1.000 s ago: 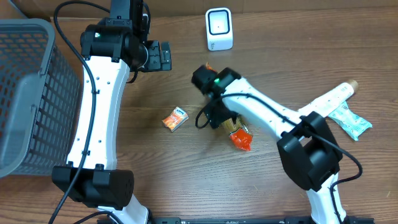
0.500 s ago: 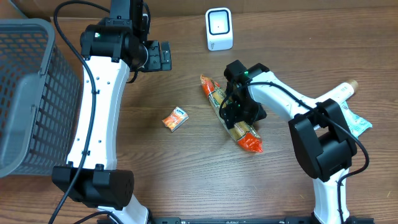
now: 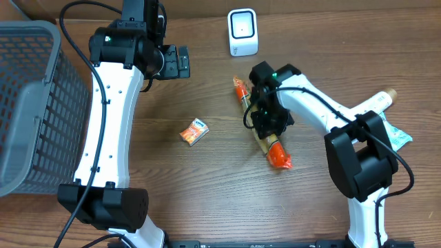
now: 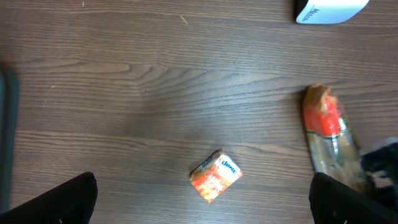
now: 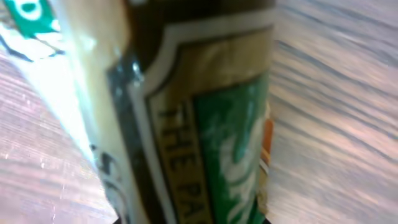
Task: Scan the item barcode
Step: 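Raise the spaghetti pack up to the white scanner with the right gripper, then carry the spaghetti pack right and drop it on the other items, then reach the right gripper to the Kleenex pack and grasp it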
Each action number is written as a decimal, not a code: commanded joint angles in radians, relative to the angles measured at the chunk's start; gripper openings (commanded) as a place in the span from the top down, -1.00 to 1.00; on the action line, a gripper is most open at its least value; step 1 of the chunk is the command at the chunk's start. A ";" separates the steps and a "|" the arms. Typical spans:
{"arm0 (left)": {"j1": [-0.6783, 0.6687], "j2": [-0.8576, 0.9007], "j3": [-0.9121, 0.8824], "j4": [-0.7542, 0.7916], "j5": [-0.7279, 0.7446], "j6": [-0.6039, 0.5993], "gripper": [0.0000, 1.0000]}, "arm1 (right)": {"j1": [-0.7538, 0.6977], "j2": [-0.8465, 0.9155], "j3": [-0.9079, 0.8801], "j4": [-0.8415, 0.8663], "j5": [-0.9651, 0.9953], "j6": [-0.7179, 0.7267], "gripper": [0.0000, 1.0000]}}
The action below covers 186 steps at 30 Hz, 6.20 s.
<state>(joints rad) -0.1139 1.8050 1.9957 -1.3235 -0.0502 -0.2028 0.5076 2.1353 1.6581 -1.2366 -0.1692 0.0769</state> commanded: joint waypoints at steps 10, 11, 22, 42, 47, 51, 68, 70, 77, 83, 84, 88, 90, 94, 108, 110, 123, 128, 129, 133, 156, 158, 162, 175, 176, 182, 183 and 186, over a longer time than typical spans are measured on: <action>0.002 0.008 -0.002 0.000 -0.009 -0.007 -1.00 | -0.031 -0.057 0.355 0.109 0.556 0.008 0.93; 0.002 0.008 -0.002 0.000 -0.009 -0.007 -1.00 | -0.031 -0.048 0.355 0.189 0.654 -0.003 0.93; 0.002 0.008 -0.003 0.000 -0.009 -0.007 -0.99 | -0.037 0.084 0.355 0.765 0.880 -0.395 0.93; 0.002 0.008 -0.003 0.000 -0.009 -0.007 -1.00 | -0.030 0.317 0.355 1.125 1.135 -0.767 0.93; 0.002 0.008 -0.003 0.000 -0.009 -0.007 -1.00 | -0.023 0.317 0.355 1.124 1.142 -0.805 0.93; 0.002 0.008 -0.002 0.000 -0.009 -0.007 -0.99 | 0.002 0.317 0.355 1.187 1.173 -0.850 0.93; 0.002 0.008 -0.002 0.000 -0.009 -0.007 -1.00 | 0.014 -0.060 0.355 0.733 1.037 -0.478 0.93; 0.002 0.008 -0.003 0.000 -0.009 -0.007 -1.00 | 0.010 -0.134 0.355 0.611 0.966 -0.361 0.93; 0.002 0.008 -0.003 0.000 -0.009 -0.007 -1.00 | -0.066 -0.397 0.355 0.184 0.618 0.170 0.93; 0.002 0.008 -0.003 0.000 -0.009 -0.007 -1.00 | -0.254 -0.498 0.355 -0.203 0.560 0.501 0.93; 0.002 0.008 -0.002 0.000 -0.009 -0.007 -1.00 | -0.296 -0.497 0.353 -0.260 0.560 0.543 0.93; 0.002 0.008 -0.003 0.000 -0.009 -0.007 -1.00 | -0.457 -0.474 0.283 -0.390 0.560 0.713 0.93; 0.002 0.008 -0.003 0.001 -0.009 -0.006 -1.00 | -0.522 -0.462 0.203 -0.388 0.555 0.752 0.93; 0.002 0.008 -0.003 0.000 -0.009 -0.007 -1.00 | -0.584 -0.435 0.028 -0.266 0.493 0.760 0.93; 0.002 0.008 -0.003 0.000 -0.009 -0.007 -0.99 | -0.595 -0.332 -0.280 0.071 0.463 0.736 -0.01; 0.002 0.008 -0.003 0.000 -0.009 -0.007 -0.99 | -0.595 -0.332 -0.278 0.051 0.463 0.701 -0.12; 0.002 0.008 -0.003 0.000 -0.009 -0.007 -1.00 | -0.532 -0.335 0.046 -0.047 -0.068 0.372 -0.15; 0.002 0.008 -0.003 0.000 -0.009 -0.007 -1.00 | -0.364 -0.325 0.008 0.187 -0.344 0.388 -0.50; 0.002 0.008 -0.003 0.000 -0.009 -0.007 -1.00 | -0.323 -0.322 -0.011 0.235 -0.337 0.436 -0.50; 0.002 0.008 -0.003 0.000 -0.009 -0.007 -1.00 | -0.180 -0.303 -0.079 0.396 -0.269 0.605 -0.39; 0.002 0.008 -0.003 0.000 -0.009 -0.007 -1.00 | 0.279 0.019 -0.154 0.809 -0.108 0.892 0.00; 0.002 0.008 -0.003 0.000 -0.009 -0.007 -0.99 | 0.293 0.027 -0.154 0.806 -0.108 0.892 0.01; 0.002 0.008 -0.003 0.000 -0.009 -0.007 -0.99 | 0.313 0.045 -0.154 0.810 -0.088 0.893 0.09; 0.002 0.008 -0.003 0.000 -0.009 -0.007 -0.99 | 0.272 0.072 -0.144 0.778 -0.166 0.626 0.85; 0.002 0.008 -0.003 0.000 -0.009 -0.007 -1.00 | 0.252 0.063 -0.123 0.751 -0.225 0.525 0.87; 0.002 0.008 -0.003 0.000 -0.009 -0.007 -0.99 | 0.164 0.021 -0.006 0.468 -0.326 0.059 0.88; 0.002 0.008 -0.003 0.000 -0.009 -0.007 -1.00 | 0.151 0.019 0.012 0.416 -0.326 -0.002 0.88; 0.002 0.008 -0.003 0.000 -0.009 -0.006 -0.99 | 0.109 0.018 0.054 0.276 -0.306 -0.169 0.88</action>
<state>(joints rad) -0.1139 1.8050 1.9957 -1.3239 -0.0502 -0.2028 0.6571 2.1929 1.6485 -0.8909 -0.4614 0.2325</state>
